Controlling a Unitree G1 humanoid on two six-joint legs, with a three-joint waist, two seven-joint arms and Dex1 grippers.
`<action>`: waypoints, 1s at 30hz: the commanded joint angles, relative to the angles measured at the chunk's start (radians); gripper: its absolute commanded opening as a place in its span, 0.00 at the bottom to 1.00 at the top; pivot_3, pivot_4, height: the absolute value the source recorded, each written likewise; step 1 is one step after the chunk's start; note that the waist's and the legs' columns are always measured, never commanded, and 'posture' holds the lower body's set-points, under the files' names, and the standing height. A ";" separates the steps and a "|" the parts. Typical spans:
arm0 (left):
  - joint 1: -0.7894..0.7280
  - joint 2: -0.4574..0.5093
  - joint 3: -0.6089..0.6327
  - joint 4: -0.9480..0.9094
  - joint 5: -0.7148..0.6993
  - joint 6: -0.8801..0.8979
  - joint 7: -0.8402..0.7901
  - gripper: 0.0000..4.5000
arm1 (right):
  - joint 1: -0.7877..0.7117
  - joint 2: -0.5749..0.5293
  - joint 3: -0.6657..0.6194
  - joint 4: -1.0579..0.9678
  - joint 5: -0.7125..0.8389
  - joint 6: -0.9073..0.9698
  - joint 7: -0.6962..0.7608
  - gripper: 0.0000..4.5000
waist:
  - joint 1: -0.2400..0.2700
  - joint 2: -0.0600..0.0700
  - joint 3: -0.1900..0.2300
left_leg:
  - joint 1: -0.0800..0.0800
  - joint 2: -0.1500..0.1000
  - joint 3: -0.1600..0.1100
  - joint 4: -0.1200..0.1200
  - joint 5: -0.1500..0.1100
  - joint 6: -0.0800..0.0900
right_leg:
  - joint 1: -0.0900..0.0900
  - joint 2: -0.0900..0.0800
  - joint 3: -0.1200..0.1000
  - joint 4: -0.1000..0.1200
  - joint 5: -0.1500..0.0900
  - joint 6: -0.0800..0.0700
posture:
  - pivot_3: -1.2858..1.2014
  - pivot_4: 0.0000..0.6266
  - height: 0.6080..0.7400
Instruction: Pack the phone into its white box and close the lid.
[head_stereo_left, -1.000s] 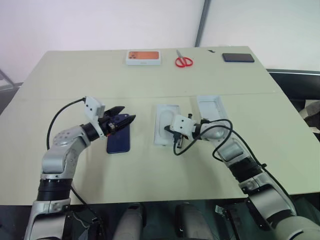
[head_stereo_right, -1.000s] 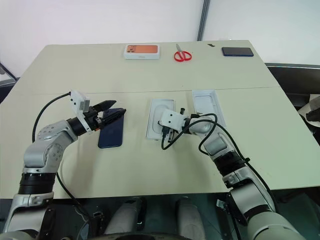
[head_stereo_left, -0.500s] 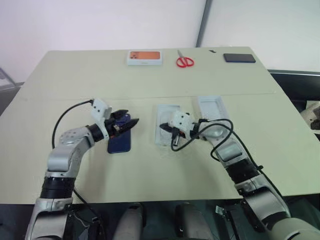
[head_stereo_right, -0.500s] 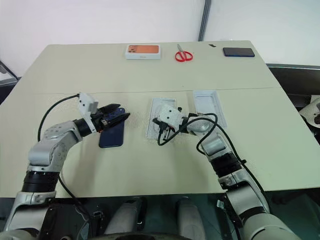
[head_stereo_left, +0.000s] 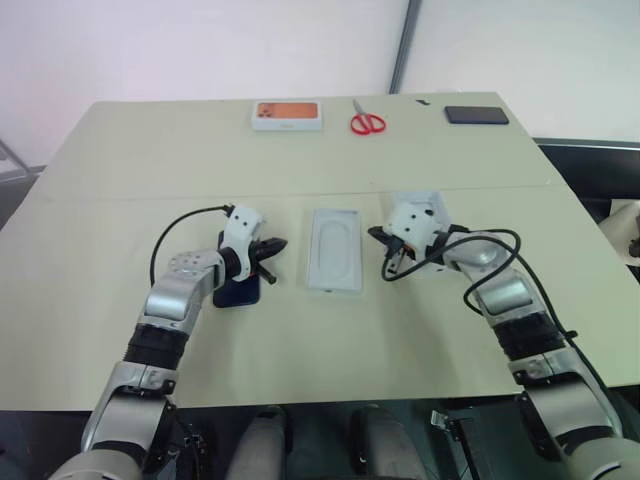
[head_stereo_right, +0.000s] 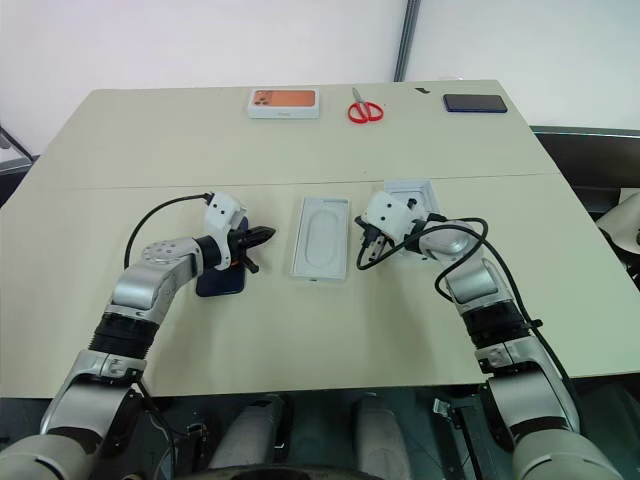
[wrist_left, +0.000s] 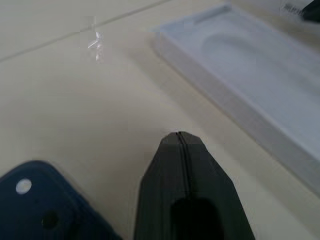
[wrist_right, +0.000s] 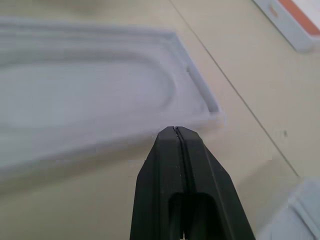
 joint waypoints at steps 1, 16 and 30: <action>-0.022 0.003 -0.007 -0.016 0.025 -0.016 -0.007 0.01 | 0.008 0.003 -0.007 -0.046 -0.003 -0.015 -0.014 0.00 | 0.002 0.000 0.000 | 0.000 0.000 0.000 0.000 0.000 0.000 | 0.000 0.000 0.000 0.000 0.000 0.000 | 0.52 0.24 1.00; -0.127 -0.038 -0.098 0.026 -0.004 0.112 -0.199 0.01 | 0.039 -0.006 0.022 -0.076 0.018 -0.030 0.066 0.00 | 0.006 0.000 0.000 | 0.000 -0.001 0.000 0.001 0.000 0.000 | 0.001 0.000 0.000 0.000 0.000 0.000 | 0.52 0.24 1.00; -0.081 -0.025 -0.104 -0.081 -0.021 0.157 -0.262 0.01 | 0.130 -0.054 0.010 -0.207 0.068 0.027 0.150 0.00 | 0.005 0.000 0.000 | 0.000 0.000 0.000 0.001 0.000 0.000 | 0.001 0.000 0.000 0.000 0.000 0.000 | 0.52 0.24 1.00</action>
